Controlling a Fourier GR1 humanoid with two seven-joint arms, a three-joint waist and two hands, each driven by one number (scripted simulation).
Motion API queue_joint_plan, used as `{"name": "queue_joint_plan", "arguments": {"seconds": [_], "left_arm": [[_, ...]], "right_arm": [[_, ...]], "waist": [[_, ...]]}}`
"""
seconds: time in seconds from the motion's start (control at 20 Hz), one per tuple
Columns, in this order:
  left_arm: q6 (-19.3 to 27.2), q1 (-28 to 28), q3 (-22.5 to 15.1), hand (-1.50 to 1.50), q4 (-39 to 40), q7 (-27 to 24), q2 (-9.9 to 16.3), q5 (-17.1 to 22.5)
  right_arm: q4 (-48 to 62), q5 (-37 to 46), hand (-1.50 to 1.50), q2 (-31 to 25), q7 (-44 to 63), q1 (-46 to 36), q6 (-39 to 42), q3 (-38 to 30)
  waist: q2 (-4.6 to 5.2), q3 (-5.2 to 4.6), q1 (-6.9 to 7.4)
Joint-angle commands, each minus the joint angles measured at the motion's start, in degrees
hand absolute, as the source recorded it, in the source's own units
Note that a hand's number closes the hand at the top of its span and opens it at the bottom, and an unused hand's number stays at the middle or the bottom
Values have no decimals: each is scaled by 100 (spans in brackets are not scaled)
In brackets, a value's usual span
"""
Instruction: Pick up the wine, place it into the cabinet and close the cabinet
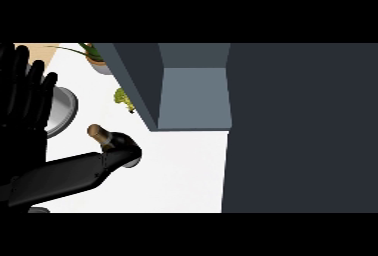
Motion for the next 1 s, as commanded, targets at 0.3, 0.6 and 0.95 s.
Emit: {"name": "queue_joint_plan", "arguments": {"seconds": [0.3,0.6,0.95], "left_arm": [[-179,1080,245,-150,433,-1365,-110,821],[-592,1640,859,-150,936,-2176,-29,1614],[-1118,2132,938,-150,1066,-2760,28,2084]], "right_arm": [[-1279,121,-150,61,799,-196,-313,200],[-1217,206,-150,15,692,-119,-323,313],[-1675,-80,-150,-207,1010,11,-362,101]], "waist": [[12,-9,-16],[6,-4,-22],[-13,-2,-24]]}}
